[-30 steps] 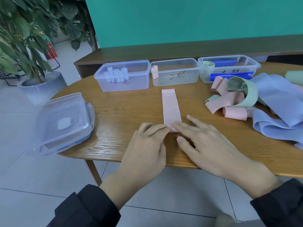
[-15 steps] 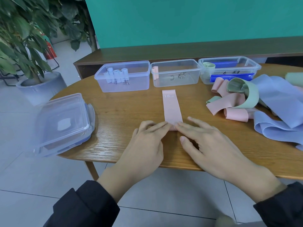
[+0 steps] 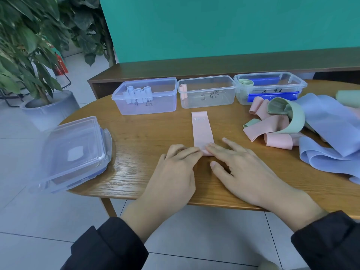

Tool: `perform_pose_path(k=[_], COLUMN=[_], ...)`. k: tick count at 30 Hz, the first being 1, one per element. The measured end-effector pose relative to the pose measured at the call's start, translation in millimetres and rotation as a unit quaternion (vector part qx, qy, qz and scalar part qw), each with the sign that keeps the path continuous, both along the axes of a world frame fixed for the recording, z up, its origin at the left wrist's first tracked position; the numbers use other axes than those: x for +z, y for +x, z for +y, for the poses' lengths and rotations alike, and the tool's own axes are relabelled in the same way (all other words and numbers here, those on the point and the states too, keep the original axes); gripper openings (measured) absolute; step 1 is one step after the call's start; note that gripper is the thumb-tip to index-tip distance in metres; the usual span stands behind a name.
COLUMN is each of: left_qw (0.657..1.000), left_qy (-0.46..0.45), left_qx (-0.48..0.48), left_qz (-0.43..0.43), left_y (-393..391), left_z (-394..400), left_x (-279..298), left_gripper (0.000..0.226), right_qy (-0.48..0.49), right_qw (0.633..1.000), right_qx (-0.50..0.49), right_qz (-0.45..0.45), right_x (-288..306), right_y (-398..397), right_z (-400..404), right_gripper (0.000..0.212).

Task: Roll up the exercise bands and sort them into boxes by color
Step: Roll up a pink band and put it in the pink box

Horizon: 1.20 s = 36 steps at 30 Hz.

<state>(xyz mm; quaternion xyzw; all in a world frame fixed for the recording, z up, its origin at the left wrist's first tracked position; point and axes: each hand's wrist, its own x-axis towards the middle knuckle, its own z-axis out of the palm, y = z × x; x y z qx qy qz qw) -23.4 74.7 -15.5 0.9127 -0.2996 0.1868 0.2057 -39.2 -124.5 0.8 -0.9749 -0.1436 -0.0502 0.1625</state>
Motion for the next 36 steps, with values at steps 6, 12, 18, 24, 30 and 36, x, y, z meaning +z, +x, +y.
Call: perform_pose_path(k=[6,12,18,24,30,36], left_qw=[0.998,0.996,0.996,0.998,0.998,0.997], left_qy=[0.057,0.071,0.068,0.042,0.053,0.033], left_qx=[0.028,0.054,0.055,0.047,0.037,0.039], left_qz=[0.002,-0.003,0.016,0.007,0.023,0.050], left_y=[5.9,7.0,13.3,17.2,23.0,33.3], left_z=[-4.9,-14.5,-18.5,-17.7,-18.3,-17.1], left_x=[5.5,4.5,1.8,2.6,7.4,9.0], left_gripper=[0.062,0.060,0.074,0.064,0.061,0.055], right_qy=[0.081,0.046,-0.003,-0.003,0.021,0.038], right_qw=[0.996,0.998,1.000,1.000,0.999,0.999], right_qx=[-0.001,0.002,0.009,0.017,0.024,0.027], right_qz=[-0.043,-0.031,0.000,0.003,-0.024,-0.016], right_x=[-2.2,-6.1,-1.1,0.1,0.5,-2.9], right_y=[-1.5,2.9,13.9,27.0,24.8,34.0], right_z=[-2.3,-4.0,-4.9,-7.7,-8.0,-10.3], right_gripper=[0.047,0.052,0.055,0.055,0.055,0.054])
